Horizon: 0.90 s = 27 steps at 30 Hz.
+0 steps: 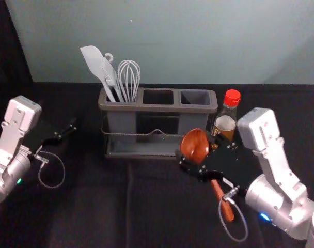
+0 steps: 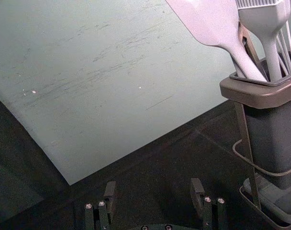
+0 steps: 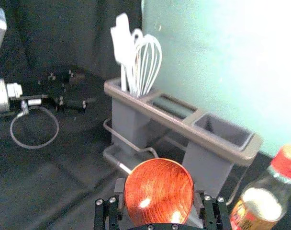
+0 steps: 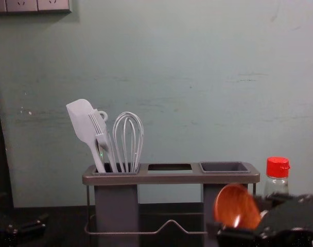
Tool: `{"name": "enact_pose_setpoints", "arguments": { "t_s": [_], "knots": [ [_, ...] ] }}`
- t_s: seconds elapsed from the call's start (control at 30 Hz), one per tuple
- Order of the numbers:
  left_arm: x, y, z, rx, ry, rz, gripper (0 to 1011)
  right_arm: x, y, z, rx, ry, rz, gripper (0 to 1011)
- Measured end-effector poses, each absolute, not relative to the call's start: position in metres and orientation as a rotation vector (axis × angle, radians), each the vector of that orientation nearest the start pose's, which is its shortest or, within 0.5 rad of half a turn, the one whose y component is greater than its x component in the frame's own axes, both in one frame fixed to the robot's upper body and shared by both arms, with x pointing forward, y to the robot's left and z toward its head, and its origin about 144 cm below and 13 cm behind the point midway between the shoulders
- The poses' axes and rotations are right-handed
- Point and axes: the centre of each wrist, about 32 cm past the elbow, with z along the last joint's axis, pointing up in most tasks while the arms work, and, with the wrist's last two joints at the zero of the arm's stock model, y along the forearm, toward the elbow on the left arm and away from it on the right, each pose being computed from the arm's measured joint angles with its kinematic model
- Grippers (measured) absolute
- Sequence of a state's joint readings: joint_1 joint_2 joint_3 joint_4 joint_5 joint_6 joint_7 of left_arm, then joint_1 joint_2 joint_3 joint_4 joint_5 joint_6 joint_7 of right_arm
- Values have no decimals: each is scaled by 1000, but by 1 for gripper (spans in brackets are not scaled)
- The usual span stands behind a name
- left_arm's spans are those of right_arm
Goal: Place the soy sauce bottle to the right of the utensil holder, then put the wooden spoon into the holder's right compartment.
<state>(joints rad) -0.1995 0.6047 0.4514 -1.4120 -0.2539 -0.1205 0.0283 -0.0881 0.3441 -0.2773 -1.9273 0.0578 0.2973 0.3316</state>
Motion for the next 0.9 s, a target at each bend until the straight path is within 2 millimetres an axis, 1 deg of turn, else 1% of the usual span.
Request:
{"name": "enact_pose_setpoints", "arguments": {
  "t_s": [0.1, 0.3, 0.4, 0.47, 0.7, 0.9],
  "knots": [
    [489, 310, 1140, 305, -285, 1248, 1000, 405, -216, 1202, -220, -147, -937, 837],
    [489, 310, 1140, 304, -285, 1248, 1000, 400, -218, 1195, -176, -229, -957, 837],
    [489, 310, 1140, 304, -285, 1248, 1000, 399, -218, 1187, -148, -287, -968, 837],
    [489, 310, 1140, 304, -285, 1248, 1000, 400, -219, 1177, -98, -328, -958, 837],
    [489, 310, 1140, 304, -285, 1248, 1000, 403, -221, 1164, -25, -369, -938, 837],
    [489, 310, 1140, 304, -285, 1248, 1000, 403, -219, 1163, -37, -353, -940, 837]
  ]
}}
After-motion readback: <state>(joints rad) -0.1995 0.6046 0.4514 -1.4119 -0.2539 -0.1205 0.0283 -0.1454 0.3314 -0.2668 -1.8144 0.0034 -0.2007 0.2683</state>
